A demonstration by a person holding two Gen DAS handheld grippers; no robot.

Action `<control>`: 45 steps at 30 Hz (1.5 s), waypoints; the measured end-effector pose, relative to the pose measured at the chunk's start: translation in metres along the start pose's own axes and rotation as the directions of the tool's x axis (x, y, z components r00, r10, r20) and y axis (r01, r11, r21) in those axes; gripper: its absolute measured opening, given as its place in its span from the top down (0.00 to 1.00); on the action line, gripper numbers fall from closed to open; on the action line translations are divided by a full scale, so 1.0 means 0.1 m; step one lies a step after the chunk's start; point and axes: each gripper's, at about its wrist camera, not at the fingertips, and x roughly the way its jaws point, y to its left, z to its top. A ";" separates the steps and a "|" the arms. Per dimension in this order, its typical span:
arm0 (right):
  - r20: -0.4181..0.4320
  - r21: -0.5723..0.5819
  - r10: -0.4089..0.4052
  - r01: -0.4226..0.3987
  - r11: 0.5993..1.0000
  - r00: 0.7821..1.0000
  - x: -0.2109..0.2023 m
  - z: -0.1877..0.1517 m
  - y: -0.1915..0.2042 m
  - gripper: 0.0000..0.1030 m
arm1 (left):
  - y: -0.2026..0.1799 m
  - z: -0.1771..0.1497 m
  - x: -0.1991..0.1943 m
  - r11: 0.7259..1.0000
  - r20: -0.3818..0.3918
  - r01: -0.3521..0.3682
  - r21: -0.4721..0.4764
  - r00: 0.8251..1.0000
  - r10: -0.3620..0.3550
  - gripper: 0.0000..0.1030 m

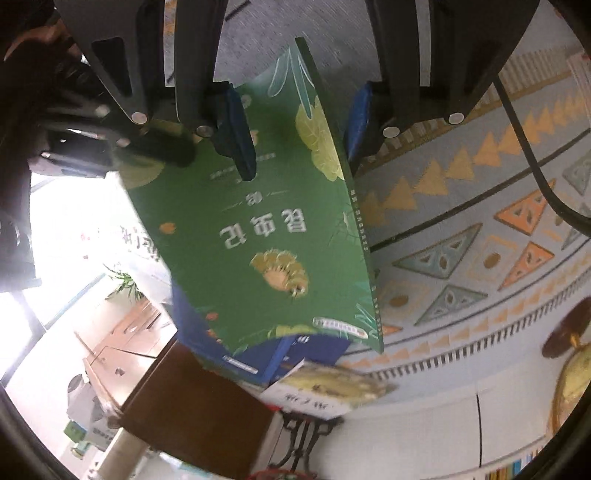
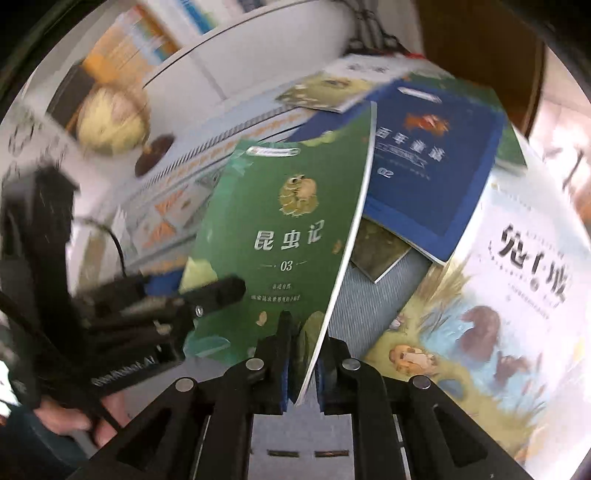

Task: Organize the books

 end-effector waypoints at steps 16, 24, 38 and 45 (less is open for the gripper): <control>0.081 -0.332 0.041 -0.012 0.943 0.996 -0.56 -0.78 0.32 0.88 | -0.32 -0.59 -0.67 0.983 0.050 0.031 -0.182 0.999 -0.023 0.59; 0.155 -0.485 0.089 -0.003 0.875 0.984 -1.05 -1.05 0.55 0.87 | -0.56 -0.92 -1.33 0.965 0.176 -0.030 -0.259 0.981 0.077 0.59; 0.192 -0.612 0.297 -0.122 0.781 0.936 -1.32 -1.02 1.72 0.86 | 0.12 -1.17 -2.54 0.907 0.364 -0.116 -0.404 0.890 0.276 0.59; 0.155 -0.620 0.324 -0.163 0.767 0.933 -0.77 -0.76 2.61 0.86 | 1.09 -1.23 -2.73 0.874 0.340 -0.143 -0.464 0.883 0.325 0.59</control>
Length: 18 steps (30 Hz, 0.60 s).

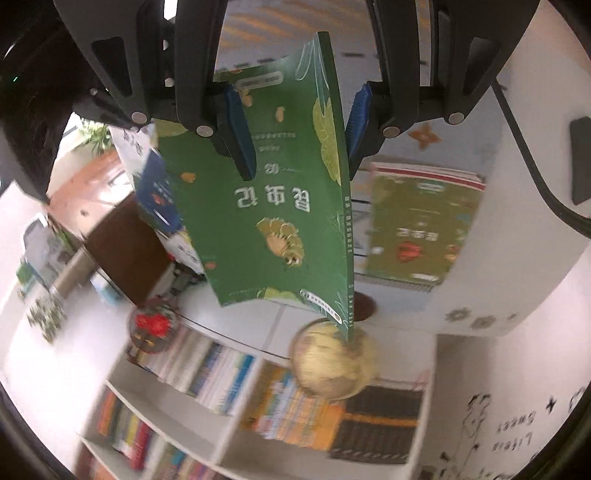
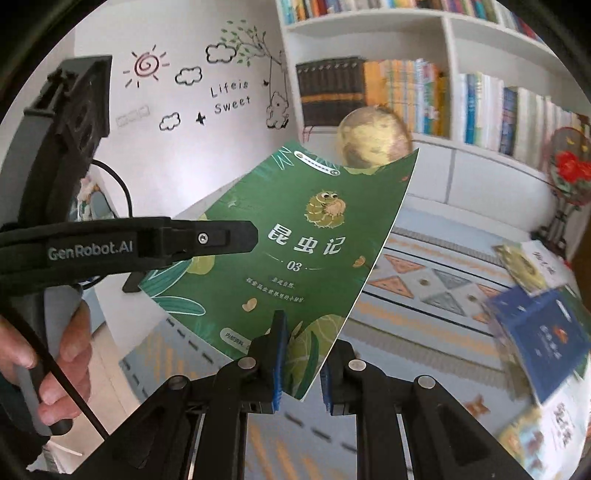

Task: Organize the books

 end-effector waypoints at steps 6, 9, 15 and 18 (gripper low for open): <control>-0.064 0.007 0.015 -0.014 1.000 0.998 0.83 0.34 0.31 0.85 | 0.79 0.31 0.36 1.000 -0.059 -0.008 -0.024 0.998 0.006 0.59; -0.082 0.021 0.002 0.000 1.000 0.997 1.18 0.51 0.42 0.84 | 1.10 0.47 0.54 1.000 -0.079 -0.007 -0.029 0.997 0.004 0.59; -0.083 0.075 -0.049 0.056 0.996 0.995 1.71 0.83 0.41 0.84 | 1.57 0.68 0.85 0.998 -0.106 0.018 -0.053 0.994 -0.024 0.59; -0.095 0.094 -0.053 0.062 0.994 0.994 1.92 0.92 0.35 0.84 | 1.76 0.75 1.05 0.996 -0.114 0.039 -0.084 0.992 -0.048 0.59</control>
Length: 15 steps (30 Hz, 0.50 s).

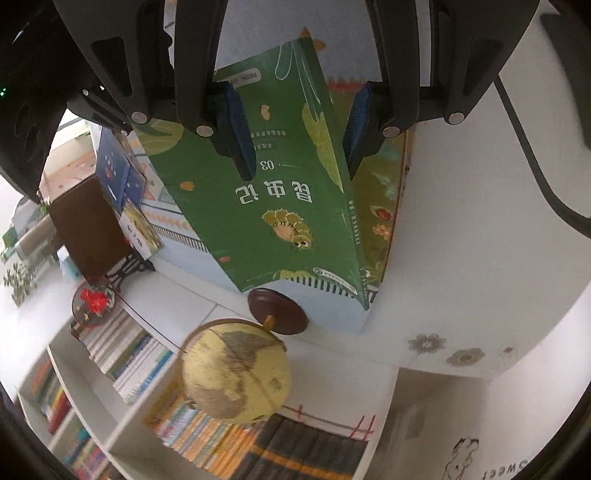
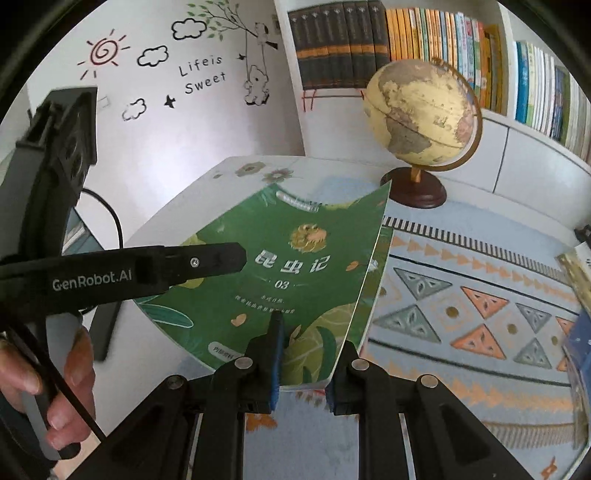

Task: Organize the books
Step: 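Carry the green book with both grippers onto the stack by the globe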

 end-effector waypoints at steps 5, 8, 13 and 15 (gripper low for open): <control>-0.052 -0.012 -0.030 0.030 0.999 0.998 0.31 0.07 0.02 0.83 | 0.18 0.06 0.28 1.000 -0.033 0.009 -0.028 0.999 -0.010 0.59; -0.070 0.000 -0.048 0.048 0.999 0.996 0.41 0.09 -0.02 0.83 | 0.26 0.03 0.41 0.999 -0.065 0.024 -0.043 0.998 -0.027 0.59; -0.101 -0.002 -0.060 0.061 0.998 0.993 0.51 0.05 -0.05 0.82 | 0.36 -0.06 0.56 0.998 -0.122 0.019 -0.058 0.992 -0.026 0.59; -0.118 0.000 -0.052 0.052 0.999 0.992 0.56 0.01 -0.05 0.82 | 0.41 -0.09 0.59 0.997 -0.135 0.014 -0.077 0.991 -0.024 0.59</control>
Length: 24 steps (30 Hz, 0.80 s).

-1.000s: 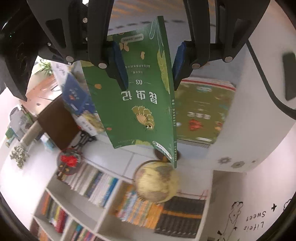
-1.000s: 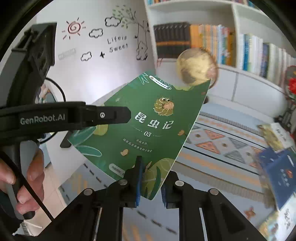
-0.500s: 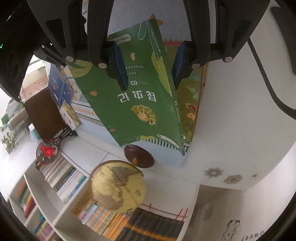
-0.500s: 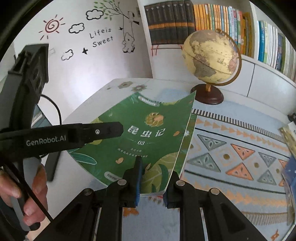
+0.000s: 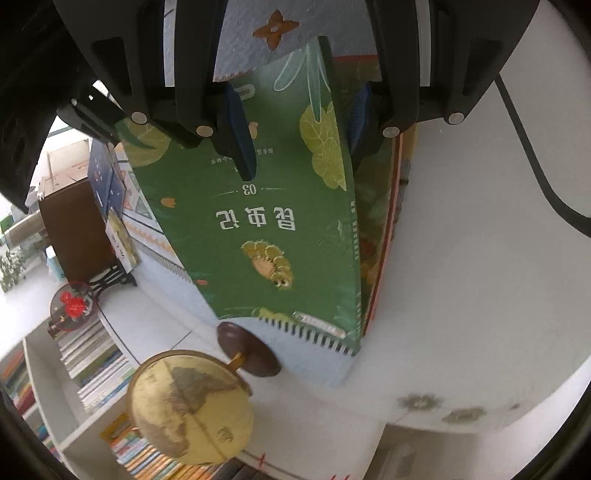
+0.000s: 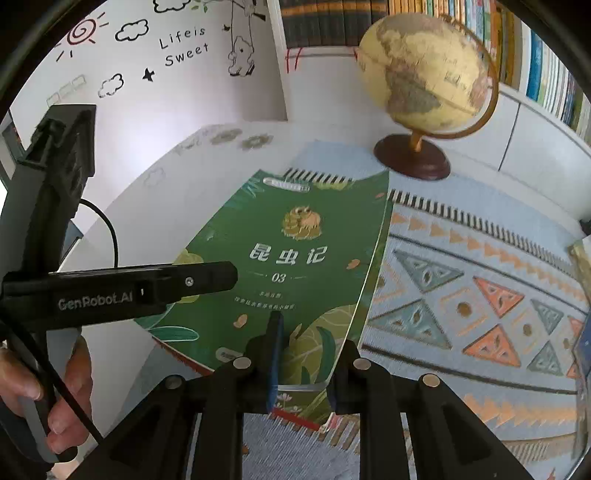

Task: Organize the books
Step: 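Carry the green book with both grippers onto the stack by the globe, then lower the green book onto the stack and open both grippers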

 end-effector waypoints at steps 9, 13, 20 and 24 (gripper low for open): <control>-0.056 0.020 0.036 -0.035 0.999 0.998 0.20 -0.11 0.05 0.75 | 0.08 0.01 0.01 0.999 -0.005 -0.050 0.008 0.999 0.050 0.59; -0.116 0.035 0.048 -0.045 0.998 0.992 0.27 -0.14 0.01 0.51 | 0.07 -0.02 -0.06 0.994 0.018 -0.106 0.015 0.994 0.106 0.56; -0.186 0.002 0.004 -0.003 1.000 0.983 0.19 -0.26 0.02 0.43 | 0.09 -0.04 -0.33 0.983 0.072 -0.181 0.009 0.981 0.180 0.55; -0.187 0.021 0.006 -0.002 1.000 0.982 -0.01 -0.50 -0.05 0.42 | -0.04 -0.16 -0.44 0.976 0.083 -0.218 0.027 0.973 0.215 0.55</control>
